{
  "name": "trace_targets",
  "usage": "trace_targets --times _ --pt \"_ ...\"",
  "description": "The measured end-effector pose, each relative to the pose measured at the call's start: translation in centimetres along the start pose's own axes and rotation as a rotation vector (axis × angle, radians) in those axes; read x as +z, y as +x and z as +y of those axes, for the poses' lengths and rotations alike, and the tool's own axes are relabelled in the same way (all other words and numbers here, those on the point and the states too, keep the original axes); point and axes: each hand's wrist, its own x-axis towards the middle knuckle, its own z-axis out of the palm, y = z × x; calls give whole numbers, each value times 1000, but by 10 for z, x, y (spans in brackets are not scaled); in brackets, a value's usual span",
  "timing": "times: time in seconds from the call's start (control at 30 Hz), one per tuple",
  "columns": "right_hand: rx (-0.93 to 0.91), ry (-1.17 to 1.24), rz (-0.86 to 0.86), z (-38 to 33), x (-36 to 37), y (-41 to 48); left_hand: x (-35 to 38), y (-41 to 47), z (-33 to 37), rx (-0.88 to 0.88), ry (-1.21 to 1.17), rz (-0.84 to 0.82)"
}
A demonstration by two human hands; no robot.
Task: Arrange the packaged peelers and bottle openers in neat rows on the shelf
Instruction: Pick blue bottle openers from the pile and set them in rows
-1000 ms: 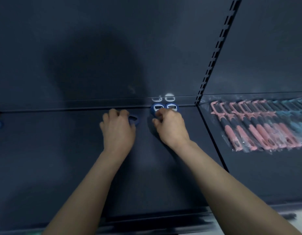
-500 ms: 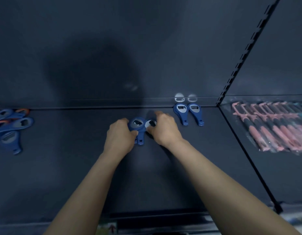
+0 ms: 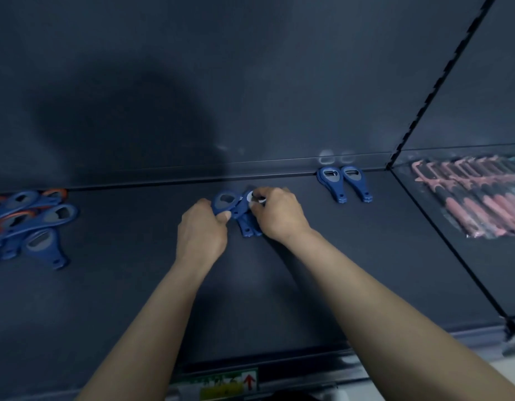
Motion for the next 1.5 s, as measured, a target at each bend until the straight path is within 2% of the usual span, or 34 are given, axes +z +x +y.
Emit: trace_targets --times 0.13,0.3,0.43,0.57,0.73,0.9,1.13,1.5 --pt "18 -64 3 -15 8 1 -10 -2 -11 -42 73 112" --pt "37 -172 12 -30 14 0 -14 -6 -17 -35 118 113" --pt "39 -129 -7 -23 3 -2 -10 -9 -17 -57 252 130" --pt "43 -177 -8 -11 -7 -6 -4 -11 -9 -70 275 129" --pt "34 -123 6 -6 -16 -7 1 -17 -5 -106 289 150" --pt "8 -124 49 6 -24 -11 5 -19 -2 -121 240 157" --pt "-49 -133 -70 17 -24 -12 15 -28 6 -138 118 171" --pt "-26 -111 -20 29 -30 -5 30 -36 20 -191 39 227"
